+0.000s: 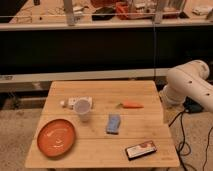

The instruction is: Place the white sponge in the ceramic bowl

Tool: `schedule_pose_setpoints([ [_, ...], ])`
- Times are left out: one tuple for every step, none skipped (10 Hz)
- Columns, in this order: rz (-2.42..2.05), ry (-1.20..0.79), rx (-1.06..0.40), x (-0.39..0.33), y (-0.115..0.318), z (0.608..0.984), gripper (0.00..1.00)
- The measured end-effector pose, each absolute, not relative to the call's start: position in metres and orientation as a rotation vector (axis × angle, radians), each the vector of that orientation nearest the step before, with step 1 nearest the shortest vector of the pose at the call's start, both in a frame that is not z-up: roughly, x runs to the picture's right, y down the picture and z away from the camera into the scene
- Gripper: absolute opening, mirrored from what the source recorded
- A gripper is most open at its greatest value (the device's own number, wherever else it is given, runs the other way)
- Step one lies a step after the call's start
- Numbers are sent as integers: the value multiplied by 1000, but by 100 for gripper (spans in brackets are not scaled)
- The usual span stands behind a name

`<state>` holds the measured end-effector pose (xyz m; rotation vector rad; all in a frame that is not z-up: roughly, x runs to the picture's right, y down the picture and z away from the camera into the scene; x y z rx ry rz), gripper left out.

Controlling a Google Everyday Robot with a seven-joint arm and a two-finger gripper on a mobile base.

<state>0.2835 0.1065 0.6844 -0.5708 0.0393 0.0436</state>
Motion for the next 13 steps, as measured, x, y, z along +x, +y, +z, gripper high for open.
schedule_pose_setpoints([
  [44, 39, -571, 284, 107, 684, 80],
  [43, 39, -571, 283, 107, 684, 80],
  [43, 39, -571, 283, 107, 684, 80],
  [42, 39, -571, 283, 107, 684, 80],
  [37, 37, -566, 279, 106, 682, 80],
  [26, 30, -560, 268, 104, 679, 80],
  [15, 18, -556, 251, 102, 676, 80],
  [1, 8, -549, 233, 99, 674, 80],
  [-7, 1, -546, 225, 98, 672, 80],
  [-14, -3, -539, 221, 97, 671, 80],
  [-19, -6, -534, 218, 97, 669, 80],
  [-24, -4, -530, 212, 96, 668, 80],
  [-31, -10, -533, 197, 97, 669, 80],
])
